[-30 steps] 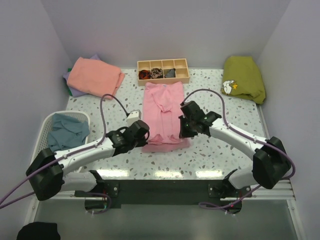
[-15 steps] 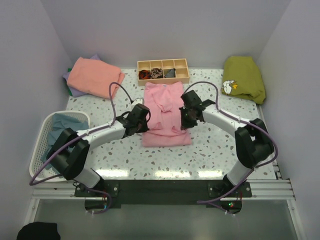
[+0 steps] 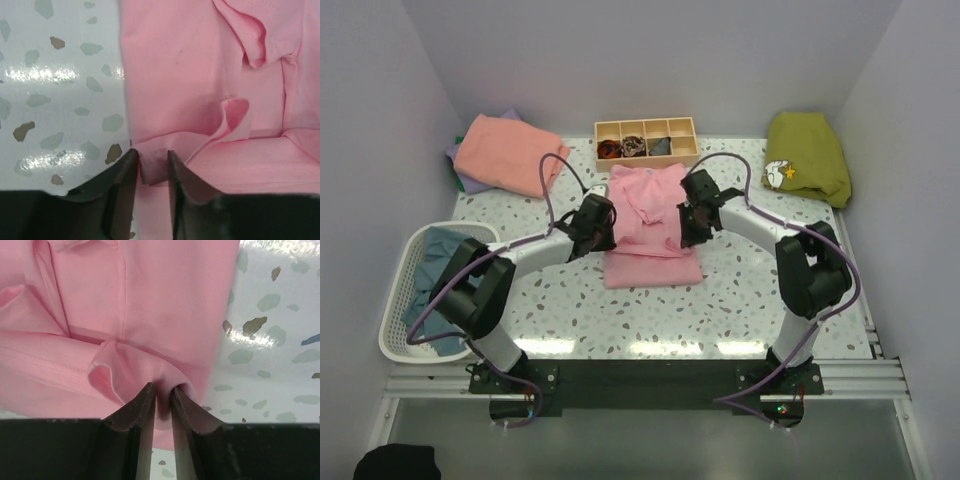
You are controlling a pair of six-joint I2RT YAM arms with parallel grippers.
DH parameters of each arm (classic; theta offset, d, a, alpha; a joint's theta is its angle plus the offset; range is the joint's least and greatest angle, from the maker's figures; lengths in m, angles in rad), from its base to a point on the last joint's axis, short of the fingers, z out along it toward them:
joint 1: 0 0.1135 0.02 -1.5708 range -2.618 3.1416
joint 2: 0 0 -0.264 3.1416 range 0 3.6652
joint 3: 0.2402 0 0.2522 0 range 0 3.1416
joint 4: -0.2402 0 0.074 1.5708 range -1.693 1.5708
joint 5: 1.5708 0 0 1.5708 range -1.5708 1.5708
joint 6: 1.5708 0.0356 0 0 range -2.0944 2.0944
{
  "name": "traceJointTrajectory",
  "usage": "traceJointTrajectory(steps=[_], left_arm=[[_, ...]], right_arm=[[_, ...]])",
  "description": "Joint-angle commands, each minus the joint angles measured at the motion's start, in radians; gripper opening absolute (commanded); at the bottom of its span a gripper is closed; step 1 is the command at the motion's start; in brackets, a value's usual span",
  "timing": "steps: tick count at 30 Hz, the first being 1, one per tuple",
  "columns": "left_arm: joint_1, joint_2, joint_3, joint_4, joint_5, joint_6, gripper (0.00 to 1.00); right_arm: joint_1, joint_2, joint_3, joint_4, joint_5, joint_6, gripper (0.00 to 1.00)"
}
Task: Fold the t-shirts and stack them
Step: Fold the folded rectangular tshirt in 1/3 of the way
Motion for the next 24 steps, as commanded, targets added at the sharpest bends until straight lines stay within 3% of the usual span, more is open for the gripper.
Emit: traceJointTrajectory(steps=[1,2,3,5,10,15,19,24], left_arm=[[0.028,0.028,0.060,0.103,0.007,0.083,0.43],[0.031,0.032,0.069,0.096,-0.007,0.092,0.51],[0.036,0.032,0.079,0.091,-0.013,0.100,0.53],[0.037,0.013,0.106,0.059,-0.067,0.102,0.55],[0.039,-0.125,0.093,0.033,-0.070,0.096,0.56],[0.037,-0.201,0.041,0.010,0.143,0.080,0.56],[0.036,-0.225,-0.041,0.022,0.284,0.031,0.54],[0.036,-0.213,-0.140,0.102,0.335,-0.009,0.53]], right_arm=[[-0.020,-0.019,0.042,0.084,0.097,-0.038,0.35],[-0.023,-0.030,0.049,0.090,0.123,-0.046,0.46],[-0.024,-0.065,0.051,0.088,0.147,-0.053,0.53],[-0.024,-0.115,0.024,0.127,0.192,-0.055,0.59],[-0.024,-0.246,-0.023,0.145,0.077,-0.050,0.60],[0.001,-0.231,-0.076,0.105,-0.154,0.005,0.60],[0.041,-0.240,-0.156,0.148,-0.196,0.042,0.59],[0.060,-0.231,-0.213,0.203,-0.230,0.092,0.57]])
